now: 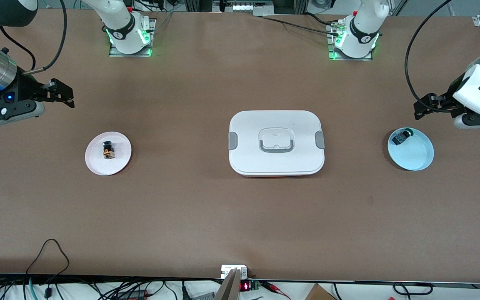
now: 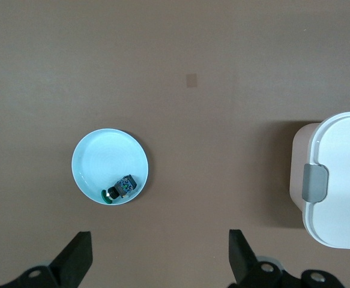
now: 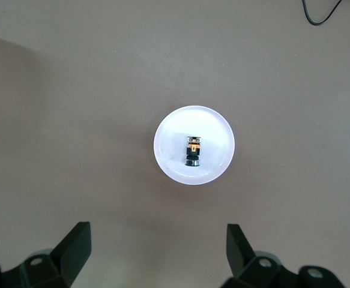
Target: Transfer orange switch to right arm and place
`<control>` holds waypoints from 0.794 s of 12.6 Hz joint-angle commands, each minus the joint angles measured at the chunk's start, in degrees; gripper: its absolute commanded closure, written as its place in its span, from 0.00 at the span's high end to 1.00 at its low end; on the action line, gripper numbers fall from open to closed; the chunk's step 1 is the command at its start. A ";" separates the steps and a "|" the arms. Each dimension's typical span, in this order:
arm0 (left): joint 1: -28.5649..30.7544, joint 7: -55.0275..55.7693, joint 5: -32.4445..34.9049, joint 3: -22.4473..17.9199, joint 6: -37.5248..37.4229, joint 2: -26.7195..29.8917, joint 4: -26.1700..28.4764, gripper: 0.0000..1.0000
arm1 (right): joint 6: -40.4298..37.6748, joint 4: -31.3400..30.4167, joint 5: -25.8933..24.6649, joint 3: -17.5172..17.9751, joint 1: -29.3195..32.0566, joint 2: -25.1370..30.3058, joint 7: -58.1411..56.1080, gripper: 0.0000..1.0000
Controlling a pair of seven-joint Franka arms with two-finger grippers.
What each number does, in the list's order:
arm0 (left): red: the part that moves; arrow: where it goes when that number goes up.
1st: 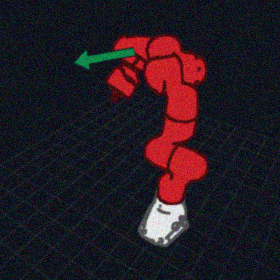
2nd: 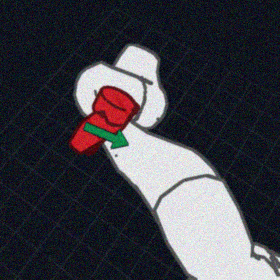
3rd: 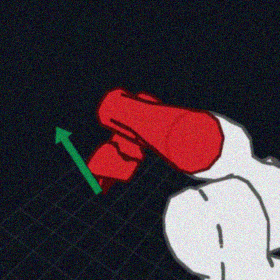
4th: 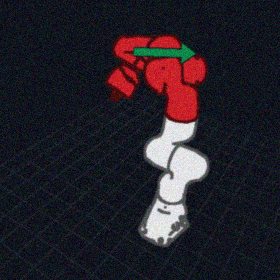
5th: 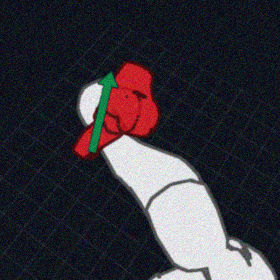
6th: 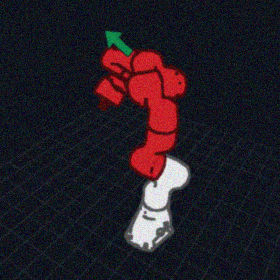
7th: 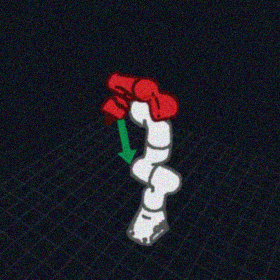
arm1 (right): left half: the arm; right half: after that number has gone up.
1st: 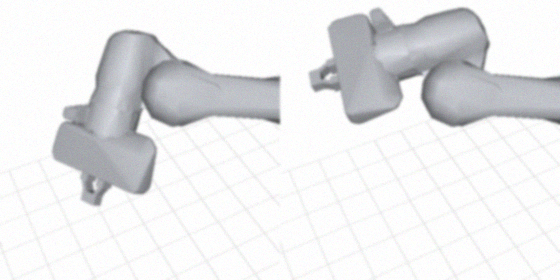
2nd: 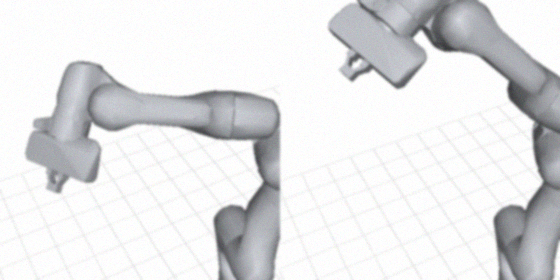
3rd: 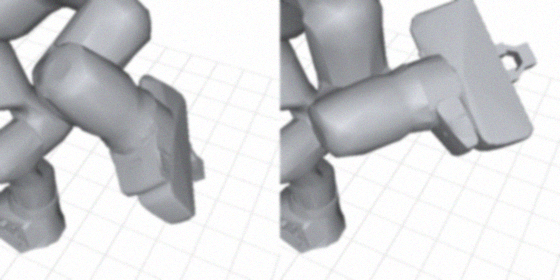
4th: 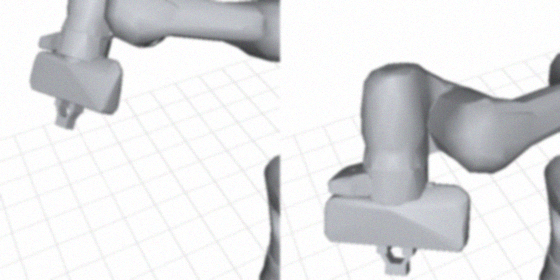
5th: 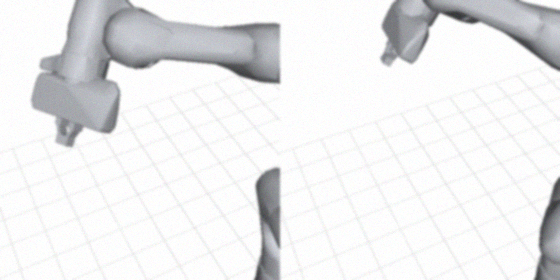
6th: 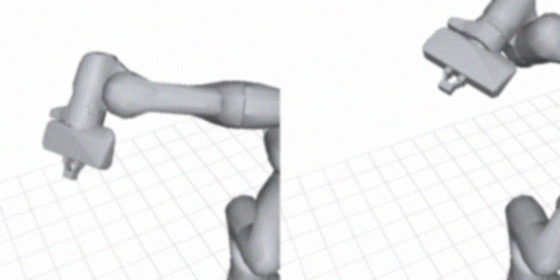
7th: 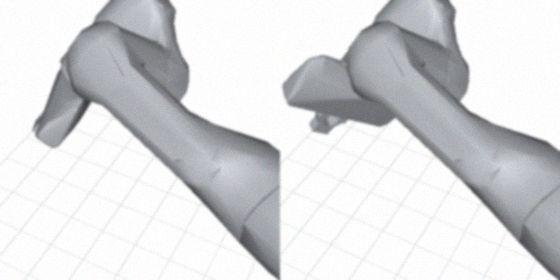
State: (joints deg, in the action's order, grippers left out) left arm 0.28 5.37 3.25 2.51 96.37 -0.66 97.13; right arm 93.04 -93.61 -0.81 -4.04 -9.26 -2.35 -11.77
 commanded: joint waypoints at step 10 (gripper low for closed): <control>-0.36 -0.97 -0.61 -0.13 -1.72 -1.89 -3.09 1.00 | -1.11 1.68 0.29 -0.27 0.29 -0.73 -1.50 1.00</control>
State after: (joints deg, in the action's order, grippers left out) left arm 0.17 5.36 3.25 2.51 96.18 -1.30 96.27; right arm 93.04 -93.61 -0.81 -4.23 -9.16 -2.39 -12.21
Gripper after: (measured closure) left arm 0.000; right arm 0.000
